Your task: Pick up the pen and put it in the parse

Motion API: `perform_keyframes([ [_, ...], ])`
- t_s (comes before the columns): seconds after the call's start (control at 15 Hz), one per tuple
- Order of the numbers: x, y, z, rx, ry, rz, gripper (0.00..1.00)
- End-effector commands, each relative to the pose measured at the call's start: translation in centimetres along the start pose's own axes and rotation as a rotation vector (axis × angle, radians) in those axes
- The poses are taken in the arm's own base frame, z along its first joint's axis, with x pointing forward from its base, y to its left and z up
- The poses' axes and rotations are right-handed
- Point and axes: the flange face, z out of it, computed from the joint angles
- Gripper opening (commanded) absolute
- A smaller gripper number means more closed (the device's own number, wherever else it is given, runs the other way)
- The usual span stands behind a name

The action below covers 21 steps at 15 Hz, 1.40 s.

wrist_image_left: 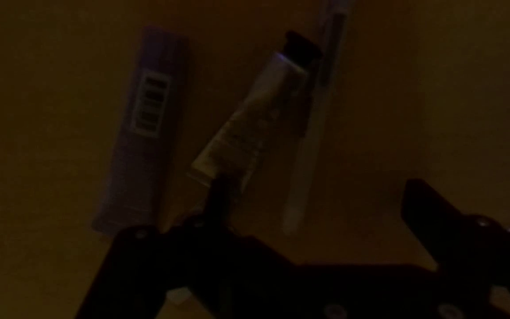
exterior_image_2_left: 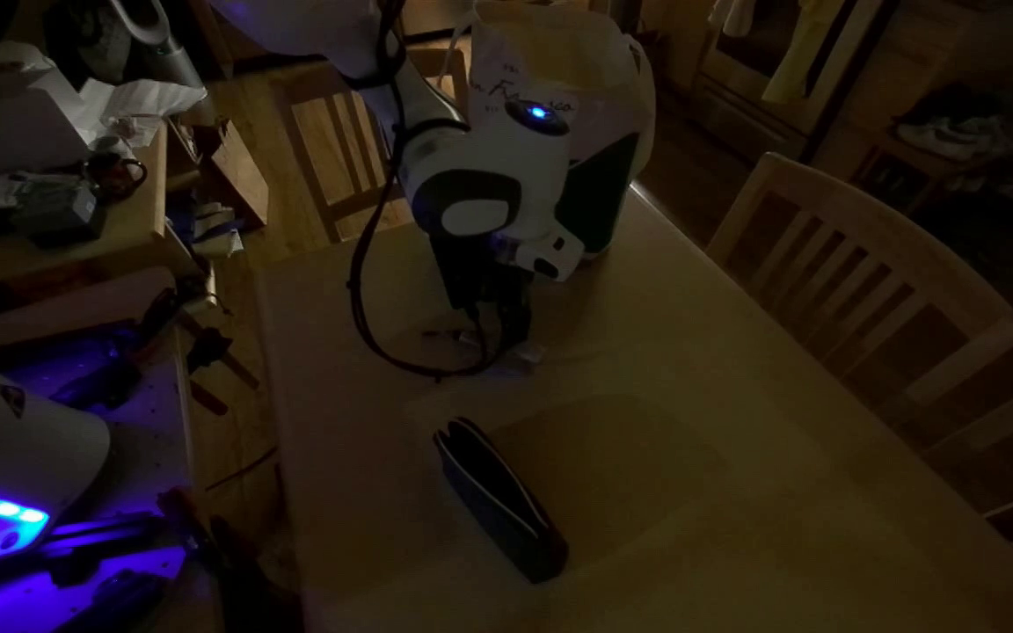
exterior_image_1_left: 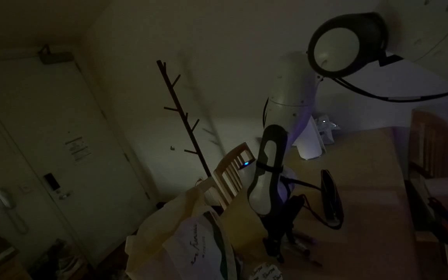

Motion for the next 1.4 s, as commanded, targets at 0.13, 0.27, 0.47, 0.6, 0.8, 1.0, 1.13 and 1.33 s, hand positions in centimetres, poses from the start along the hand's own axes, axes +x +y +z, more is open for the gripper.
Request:
perform_keyframes([
  [0.13, -0.5, 0.0, -0.8, -0.029, 0.003, 0.076, 1.00],
  [0.27, -0.4, -0.1, -0.7, -0.040, 0.003, 0.098, 1.00],
  [0.47, -0.3, -0.4, -0.7, -0.047, 0.005, 0.110, 1.00],
  [0.6, -0.2, -0.8, -0.8, -0.048, 0.003, 0.093, 0.74],
  [0.8, 0.0, -1.2, -0.9, -0.045, 0.005, 0.082, 0.54],
  [1.0, 0.1, -1.3, -1.1, -0.042, 0.008, 0.080, 0.34],
  [1.13, 0.1, -1.3, -1.2, -0.040, 0.010, 0.080, 0.22],
  [1.33, 0.2, -1.3, -1.3, -0.038, 0.011, 0.079, 0.02],
])
